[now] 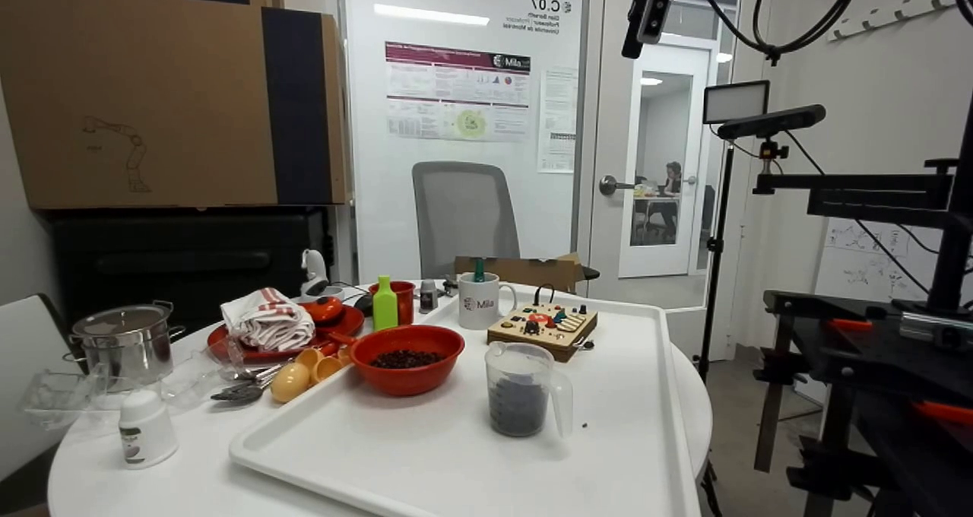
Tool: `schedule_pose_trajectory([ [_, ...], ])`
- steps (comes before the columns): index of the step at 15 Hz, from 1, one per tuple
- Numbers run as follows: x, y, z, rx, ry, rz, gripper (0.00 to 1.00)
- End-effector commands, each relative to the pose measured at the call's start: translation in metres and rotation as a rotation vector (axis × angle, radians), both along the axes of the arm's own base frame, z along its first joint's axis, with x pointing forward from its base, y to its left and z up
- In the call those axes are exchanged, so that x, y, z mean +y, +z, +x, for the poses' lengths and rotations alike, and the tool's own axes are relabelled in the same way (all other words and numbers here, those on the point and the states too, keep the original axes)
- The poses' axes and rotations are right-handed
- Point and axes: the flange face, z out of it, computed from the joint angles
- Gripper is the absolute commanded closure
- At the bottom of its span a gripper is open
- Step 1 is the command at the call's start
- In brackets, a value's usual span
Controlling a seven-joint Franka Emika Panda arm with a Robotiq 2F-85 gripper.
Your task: Get the contents in the jar and pour them in the red bowl
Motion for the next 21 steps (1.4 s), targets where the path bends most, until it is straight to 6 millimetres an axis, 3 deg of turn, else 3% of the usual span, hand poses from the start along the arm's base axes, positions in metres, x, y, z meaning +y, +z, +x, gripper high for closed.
schedule_pose_trajectory([
  [1,-0.008,0.001,-0.003,-0.003,-0.026,0.107,0.0],
  [6,0.014,-0.02,0.004,0.05,-0.296,0.226,0.0],
  [13,0.103,-0.091,0.012,-0.11,-0.538,0.114,0.0],
  [17,0.114,-0.132,0.017,-0.126,-0.699,-0.01,0.0],
  [21,0.111,-0.168,0.022,-0.004,-0.76,-0.114,0.0],
])
